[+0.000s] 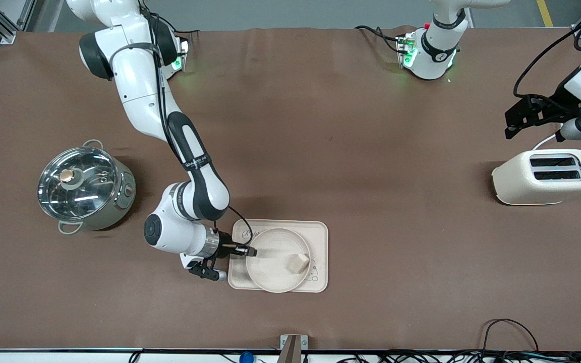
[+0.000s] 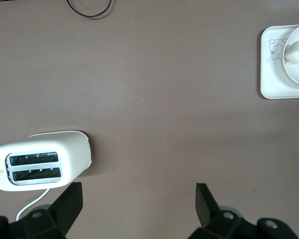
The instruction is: Place bun in plate and plate on tray
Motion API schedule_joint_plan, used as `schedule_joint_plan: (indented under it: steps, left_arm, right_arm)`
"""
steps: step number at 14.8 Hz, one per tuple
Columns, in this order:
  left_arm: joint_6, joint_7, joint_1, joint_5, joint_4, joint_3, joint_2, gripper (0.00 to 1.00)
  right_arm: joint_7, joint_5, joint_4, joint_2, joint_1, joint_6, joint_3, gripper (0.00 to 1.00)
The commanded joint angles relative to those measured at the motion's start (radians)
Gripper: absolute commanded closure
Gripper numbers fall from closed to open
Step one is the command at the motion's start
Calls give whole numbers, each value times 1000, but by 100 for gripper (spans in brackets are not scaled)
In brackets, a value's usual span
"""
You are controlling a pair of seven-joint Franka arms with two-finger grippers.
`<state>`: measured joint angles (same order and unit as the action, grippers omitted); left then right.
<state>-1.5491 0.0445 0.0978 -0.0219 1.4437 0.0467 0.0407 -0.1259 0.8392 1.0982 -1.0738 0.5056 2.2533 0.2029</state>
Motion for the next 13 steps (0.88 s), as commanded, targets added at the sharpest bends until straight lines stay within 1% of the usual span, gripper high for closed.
schedule_joint_plan:
  steps: [1,3,4,5,7,9,10,12,13]
  left_arm:
    - [20,11,2,-21,-23,7,5,0]
    - [20,6,0,-21,-23,9,7,0]
    - [20,0,-1,-21,-23,9,7,0]
    - [20,0,-3,-21,-23,9,7,0]
    - [20,3,-1,-21,-23,7,7,0]
    - [20,5,2,-21,-23,8,7,0]
    - [20,5,2,-20,-23,7,7,0]
    - [20,-1,-1,-9,-22,9,7,0]
    - [20,0,0,-4,-22,10,5,0]
  right_arm:
    - [-20,-131,0,61,-5,-18,-2,0]
    - [-18,-208,0,113,-18,-117,3,0]
    - [-14,-245,0,136,-21,-164,15,0]
    - [-12,-283,2,161,-22,-193,35,0]
    - [-9,-395,9,201,-15,-234,68,0]
    - [-8,-483,21,265,-24,-259,75,0]
    - [-6,-501,28,300,-28,-297,82,0]
    - [0,-531,26,365,-35,-357,130,0]
    - [15,-531,26,394,-41,-380,145,0]
